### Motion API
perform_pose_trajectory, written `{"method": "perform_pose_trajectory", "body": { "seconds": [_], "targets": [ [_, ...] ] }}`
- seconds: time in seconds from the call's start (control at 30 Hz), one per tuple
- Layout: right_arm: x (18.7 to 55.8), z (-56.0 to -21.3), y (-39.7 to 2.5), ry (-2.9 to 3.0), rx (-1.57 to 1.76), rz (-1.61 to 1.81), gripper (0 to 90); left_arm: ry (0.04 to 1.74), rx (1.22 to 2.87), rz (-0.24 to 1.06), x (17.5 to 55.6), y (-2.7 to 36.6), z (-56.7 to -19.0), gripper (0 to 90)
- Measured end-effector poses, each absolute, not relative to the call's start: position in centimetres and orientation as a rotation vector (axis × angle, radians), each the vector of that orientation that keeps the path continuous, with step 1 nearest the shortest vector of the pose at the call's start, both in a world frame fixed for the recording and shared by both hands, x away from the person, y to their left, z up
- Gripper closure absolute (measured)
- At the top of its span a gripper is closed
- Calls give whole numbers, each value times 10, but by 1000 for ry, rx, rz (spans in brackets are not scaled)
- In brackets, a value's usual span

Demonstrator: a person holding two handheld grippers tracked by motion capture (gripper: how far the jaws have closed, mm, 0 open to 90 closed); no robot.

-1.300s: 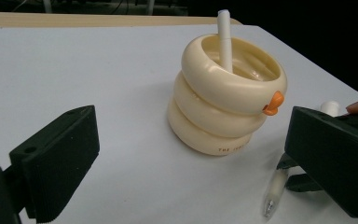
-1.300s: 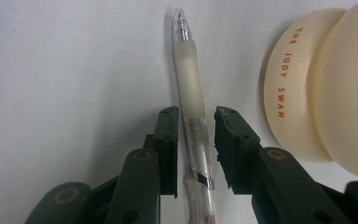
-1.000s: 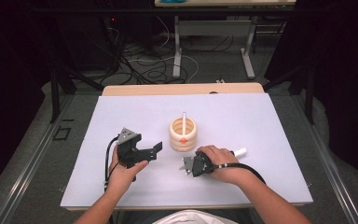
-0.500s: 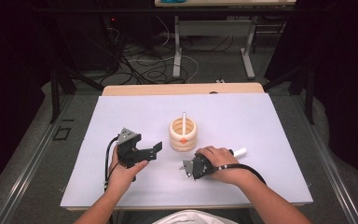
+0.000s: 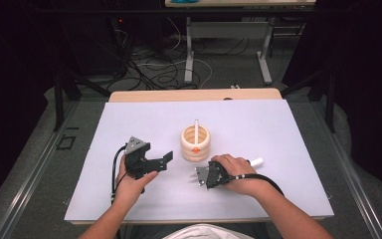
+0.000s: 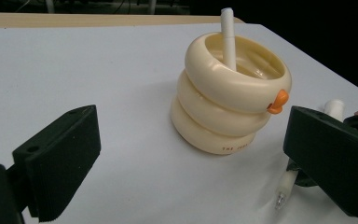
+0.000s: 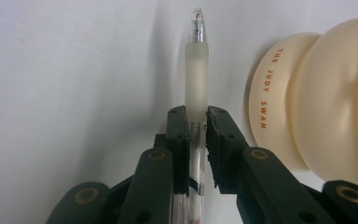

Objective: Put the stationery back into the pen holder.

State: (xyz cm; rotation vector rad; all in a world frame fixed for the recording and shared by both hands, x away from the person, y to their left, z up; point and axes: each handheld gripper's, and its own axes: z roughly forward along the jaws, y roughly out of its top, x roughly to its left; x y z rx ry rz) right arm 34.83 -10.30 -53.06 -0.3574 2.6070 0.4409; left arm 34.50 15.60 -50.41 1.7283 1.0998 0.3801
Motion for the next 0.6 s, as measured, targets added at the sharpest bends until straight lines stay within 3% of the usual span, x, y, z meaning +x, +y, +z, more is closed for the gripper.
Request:
{"method": "perform_pose_trajectory", "body": {
  "seconds": [0.6],
  "targets": [
    [352, -513, -109, 2651, -118, 672, 796, 1091, 1727, 387, 344, 157, -502, 100]
  ]
}}
